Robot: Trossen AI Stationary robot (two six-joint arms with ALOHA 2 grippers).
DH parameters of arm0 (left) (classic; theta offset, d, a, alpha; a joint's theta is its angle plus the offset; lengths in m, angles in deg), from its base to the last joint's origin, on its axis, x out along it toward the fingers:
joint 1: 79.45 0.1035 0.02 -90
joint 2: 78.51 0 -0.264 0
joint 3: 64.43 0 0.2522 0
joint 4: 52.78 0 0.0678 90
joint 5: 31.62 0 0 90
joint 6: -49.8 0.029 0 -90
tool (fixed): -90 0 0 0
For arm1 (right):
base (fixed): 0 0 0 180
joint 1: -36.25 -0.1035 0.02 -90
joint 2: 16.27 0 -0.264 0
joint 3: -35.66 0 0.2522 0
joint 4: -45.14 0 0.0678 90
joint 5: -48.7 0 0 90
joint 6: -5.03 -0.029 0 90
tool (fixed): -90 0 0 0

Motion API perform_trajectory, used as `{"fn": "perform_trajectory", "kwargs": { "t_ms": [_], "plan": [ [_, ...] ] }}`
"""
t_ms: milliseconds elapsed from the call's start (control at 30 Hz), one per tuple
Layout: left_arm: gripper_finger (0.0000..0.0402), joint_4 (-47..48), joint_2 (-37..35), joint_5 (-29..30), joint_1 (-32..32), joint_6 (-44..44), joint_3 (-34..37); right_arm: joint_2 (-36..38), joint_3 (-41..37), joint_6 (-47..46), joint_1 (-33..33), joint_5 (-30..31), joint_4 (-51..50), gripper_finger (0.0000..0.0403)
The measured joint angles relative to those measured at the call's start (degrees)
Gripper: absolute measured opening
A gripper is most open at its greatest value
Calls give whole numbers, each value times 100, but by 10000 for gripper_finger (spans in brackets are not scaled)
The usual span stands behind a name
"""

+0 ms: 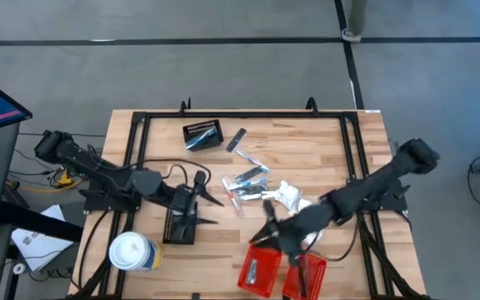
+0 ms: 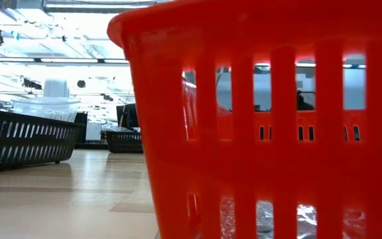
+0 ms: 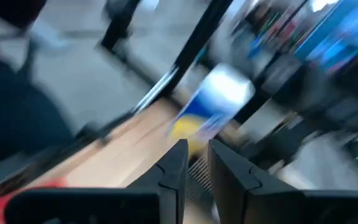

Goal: Pick & Place Travel size toiletries
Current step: Put the cotton pack into the bottom black bin

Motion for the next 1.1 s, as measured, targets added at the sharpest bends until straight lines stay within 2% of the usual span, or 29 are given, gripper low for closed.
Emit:
{"fn": "perform_trajectory", "kwargs": {
  "t_ms": [100, 233, 400, 533, 600, 767, 867, 1100],
  "plan": [
    [214, -137, -31, -2, 162, 247, 0, 525, 29, 151, 227, -2, 723, 56],
    [214, 120, -35, 0, 324, 247, 0, 865, 42, -251, 702, 5, 1284, 56],
    [214, 634, -33, -2, 512, -50, 2, 625, 33, -1207, 1167, 5, 435, 56],
    [214, 878, -43, 80, 647, -188, -7, 300, 18, -1469, 1337, 4, 240, 56],
    [214, 1295, -36, 279, 708, -275, -3, 296, 47, -1544, 1392, 7, 303, 56],
    [214, 1667, -37, 1253, 803, -512, 2, 437, 44, -1766, 1534, 61, 6, 56],
    [214, 1740, -37, 1333, 805, -550, 2, 589, 48, -2092, 1624, 446, -227, 56],
    [214, 1985, -37, 1320, 775, -644, -2, 607, 48, -3254, 1828, 1910, -1093, 56]
  ]
}}
